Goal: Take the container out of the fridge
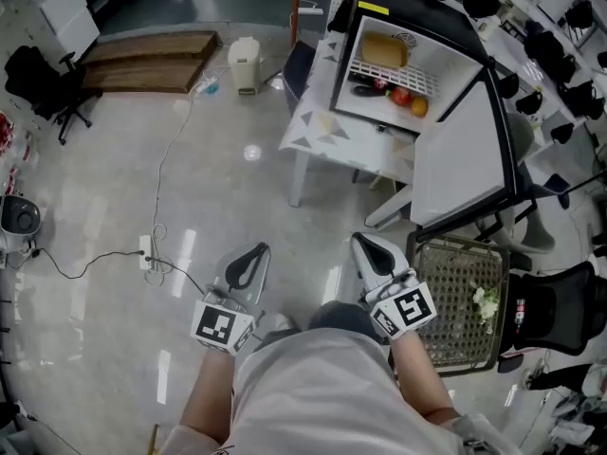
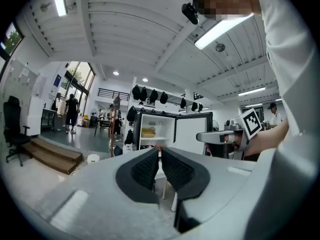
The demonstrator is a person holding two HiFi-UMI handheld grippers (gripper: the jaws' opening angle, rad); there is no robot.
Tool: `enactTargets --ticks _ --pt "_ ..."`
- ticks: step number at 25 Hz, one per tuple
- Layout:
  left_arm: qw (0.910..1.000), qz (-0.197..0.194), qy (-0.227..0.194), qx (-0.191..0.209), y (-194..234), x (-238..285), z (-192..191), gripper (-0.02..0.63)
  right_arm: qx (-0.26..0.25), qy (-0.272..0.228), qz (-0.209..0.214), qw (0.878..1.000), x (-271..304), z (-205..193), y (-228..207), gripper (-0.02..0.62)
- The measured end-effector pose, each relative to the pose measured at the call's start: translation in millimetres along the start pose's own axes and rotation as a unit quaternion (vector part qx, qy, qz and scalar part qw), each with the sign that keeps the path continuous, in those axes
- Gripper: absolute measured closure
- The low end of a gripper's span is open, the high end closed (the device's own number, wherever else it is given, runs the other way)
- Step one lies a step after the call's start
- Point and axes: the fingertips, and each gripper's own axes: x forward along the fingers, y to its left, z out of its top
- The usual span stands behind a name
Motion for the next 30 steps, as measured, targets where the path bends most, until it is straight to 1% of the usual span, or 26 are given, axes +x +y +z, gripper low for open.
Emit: enactTargets --ticks 5,11,15,22,30 --pt "1.0 -0.005 0.003 -0.004 31 10 -7 0.581 -0.001 0.015 -0.016 1.0 27 -8 -7 0.597" --pt "0.9999 -0.007 0.011 -0.007 67 54 -8 0.581 0.004 0.015 -0.026 1.0 77 -9 -47 0.597" --pt "0.9999 -0.006 0.01 -0.003 95 105 -6 0.581 0.005 0.013 -0.025 1.0 115 -8 -90 0.597" --pt "0.9999 -0.006 0.008 -0.003 137 209 13 0.581 0.005 0.029 -0.023 0.999 176 2 -175 0.597" --pt "0.9998 -0.021 -0.003 0.002 158 313 33 0.581 0.002 0.032 -0.033 0.999 217 8 -252 0.597"
